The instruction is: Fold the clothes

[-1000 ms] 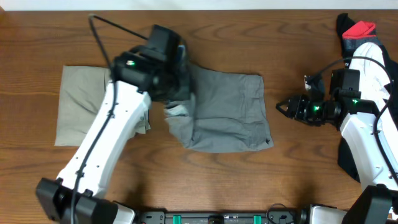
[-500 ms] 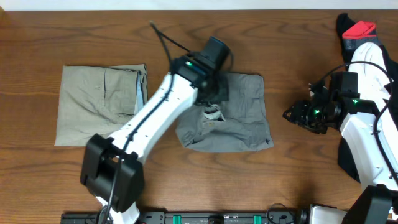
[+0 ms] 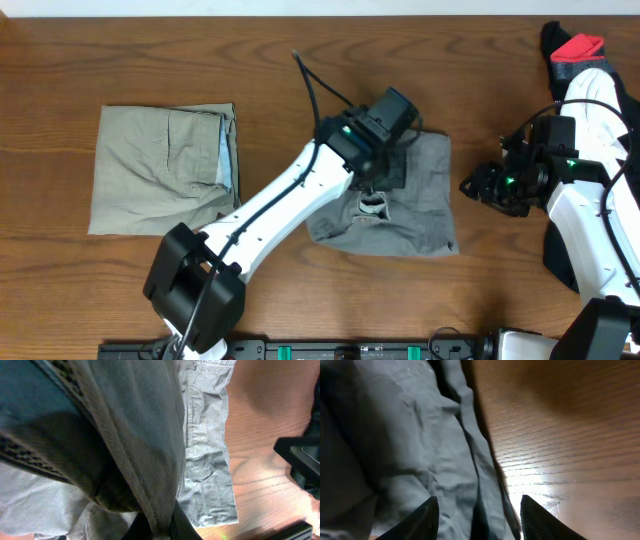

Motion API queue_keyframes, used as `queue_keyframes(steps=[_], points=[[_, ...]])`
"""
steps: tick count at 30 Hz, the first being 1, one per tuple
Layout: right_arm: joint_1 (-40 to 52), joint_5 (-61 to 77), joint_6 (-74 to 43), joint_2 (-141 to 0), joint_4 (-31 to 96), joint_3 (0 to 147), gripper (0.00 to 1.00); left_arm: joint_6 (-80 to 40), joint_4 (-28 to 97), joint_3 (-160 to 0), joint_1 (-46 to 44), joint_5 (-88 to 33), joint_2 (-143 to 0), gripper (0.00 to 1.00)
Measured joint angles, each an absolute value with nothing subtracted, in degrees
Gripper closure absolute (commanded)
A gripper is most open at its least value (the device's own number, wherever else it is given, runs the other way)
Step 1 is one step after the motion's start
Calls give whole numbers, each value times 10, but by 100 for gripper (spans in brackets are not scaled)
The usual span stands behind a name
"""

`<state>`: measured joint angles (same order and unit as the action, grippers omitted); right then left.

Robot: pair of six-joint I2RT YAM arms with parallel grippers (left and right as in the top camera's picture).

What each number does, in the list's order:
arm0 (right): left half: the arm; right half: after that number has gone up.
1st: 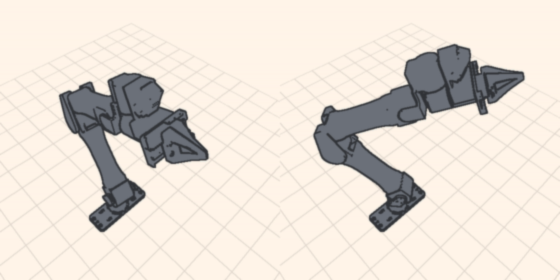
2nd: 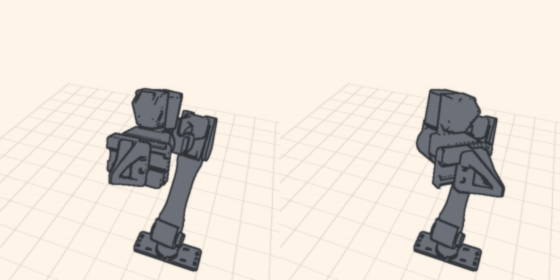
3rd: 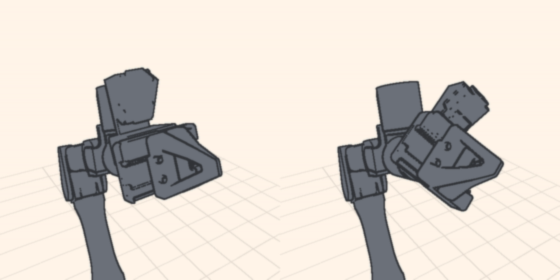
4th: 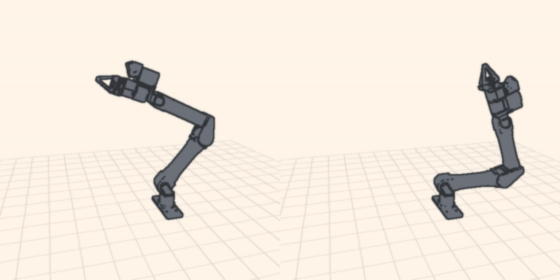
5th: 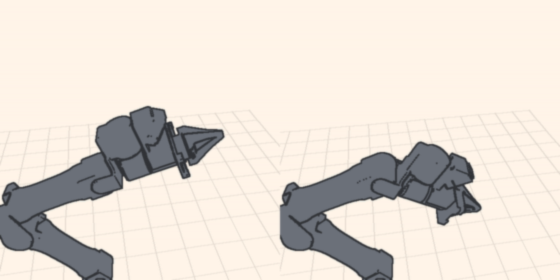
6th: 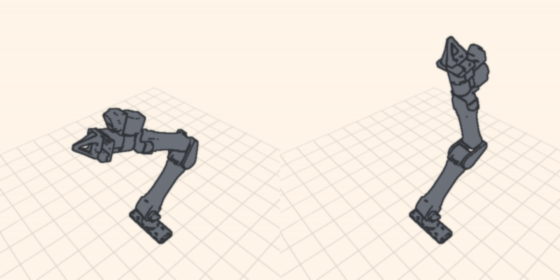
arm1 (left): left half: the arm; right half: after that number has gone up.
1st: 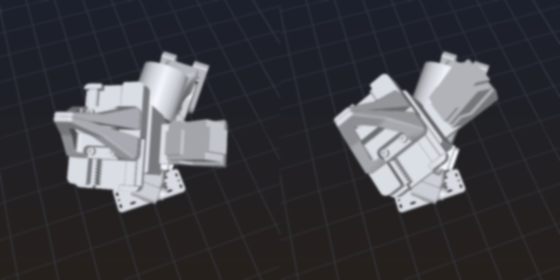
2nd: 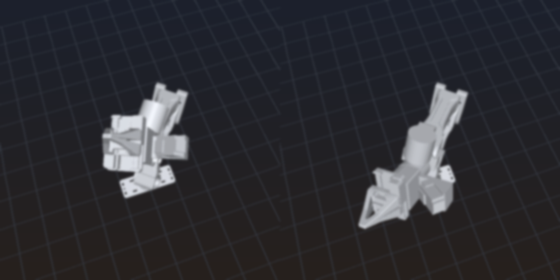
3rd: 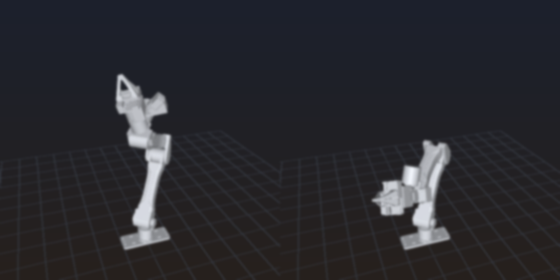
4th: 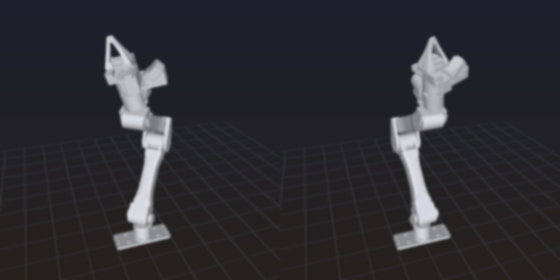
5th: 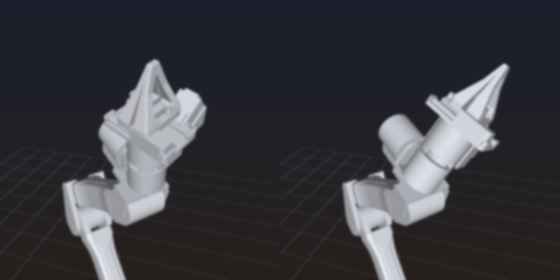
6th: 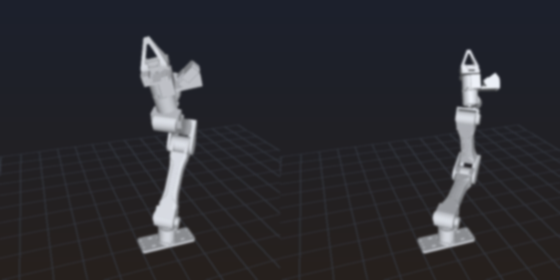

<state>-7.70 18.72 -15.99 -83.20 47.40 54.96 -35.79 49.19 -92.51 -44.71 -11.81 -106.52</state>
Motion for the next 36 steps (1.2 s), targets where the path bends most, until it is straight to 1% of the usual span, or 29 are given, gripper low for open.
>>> queue_keyframes(steps=[2,5,8,11,14,18,21,25,28,32,36], points=[[-77,184,-161,-832,475,550,51,-358,492,-925,-453,-118,-1065,94],[-77,164,-169,-832,477,550,57,-359,493,-925,-458,-118,-1065,94],[-77,149,-174,-835,460,548,65,-360,493,-925,-459,-118,-1065,94],[-77,150,-178,-854,421,539,67,-360,493,-925,-459,-118,-1065,94],[-77,175,-176,-884,368,522,71,-359,496,-925,-459,-118,-1065,94],[-77,245,-154,-936,299,490,80,-355,503,-925,-459,-118,-1065,94],[-77,308,-130,-966,271,479,83,-347,508,-925,-459,-118,-1065,94],[-77,350,-110,-981,268,477,84,-342,509,-925,-459,-118,-1065,94],[-77,336,-106,-981,269,476,84,-337,509,-925,-459,-118,-1065,94],[-77,280,-111,-988,269,469,85,-327,510,-925,-459,-118,-1065,94],[-78,272,-116,-992,269,470,87,-319,528,-931,-459,-118,-1065,94]])
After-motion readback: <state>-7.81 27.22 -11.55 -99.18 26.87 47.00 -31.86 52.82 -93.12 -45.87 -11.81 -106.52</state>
